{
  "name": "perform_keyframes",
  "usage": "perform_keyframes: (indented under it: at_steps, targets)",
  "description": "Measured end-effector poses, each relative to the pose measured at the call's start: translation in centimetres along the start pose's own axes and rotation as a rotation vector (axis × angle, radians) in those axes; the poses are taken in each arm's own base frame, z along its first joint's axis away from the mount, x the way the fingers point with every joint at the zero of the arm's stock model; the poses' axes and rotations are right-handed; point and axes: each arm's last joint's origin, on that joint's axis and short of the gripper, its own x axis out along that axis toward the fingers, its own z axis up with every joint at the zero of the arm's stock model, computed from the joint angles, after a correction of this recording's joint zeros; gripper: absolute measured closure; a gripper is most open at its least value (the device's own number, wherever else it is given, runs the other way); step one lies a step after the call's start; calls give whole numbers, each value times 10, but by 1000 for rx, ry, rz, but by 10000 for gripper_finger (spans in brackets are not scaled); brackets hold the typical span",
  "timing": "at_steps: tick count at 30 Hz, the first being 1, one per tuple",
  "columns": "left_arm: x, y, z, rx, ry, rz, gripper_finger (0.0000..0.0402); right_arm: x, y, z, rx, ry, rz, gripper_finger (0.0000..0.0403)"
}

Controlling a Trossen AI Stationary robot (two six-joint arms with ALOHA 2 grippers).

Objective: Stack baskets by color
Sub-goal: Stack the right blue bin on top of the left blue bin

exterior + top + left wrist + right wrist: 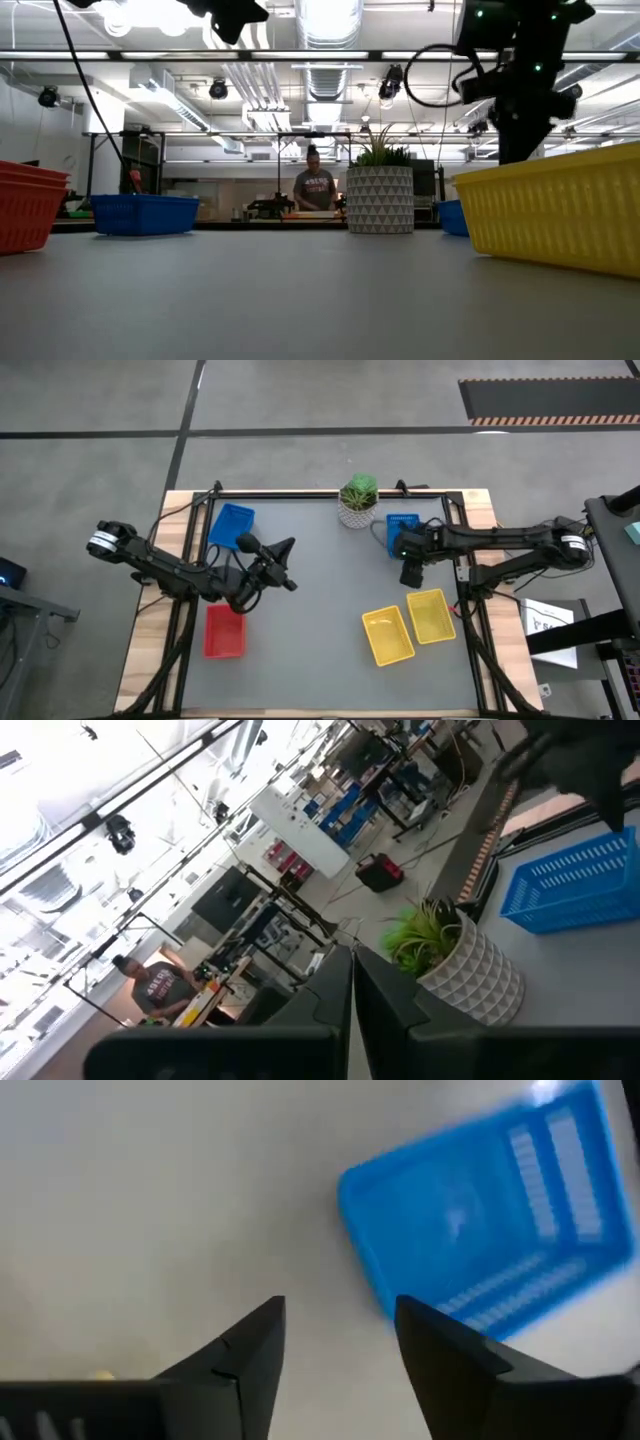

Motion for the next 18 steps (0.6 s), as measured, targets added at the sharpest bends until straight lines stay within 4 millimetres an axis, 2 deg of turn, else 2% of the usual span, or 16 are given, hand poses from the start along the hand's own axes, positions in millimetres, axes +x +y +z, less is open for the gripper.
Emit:
perform_keyframes:
  at_steps: [2,4,18]
  targets:
    - [0,0,0,14,0,-1,402,7,1,1,-143,25,-8,216]
    - [0,0,0,14,0,-1,402,13,1,4,-186,45,-43,218]
    - [0,-1,0,16,-1,-3,402,40,-18,15,-151,57,-52,257]
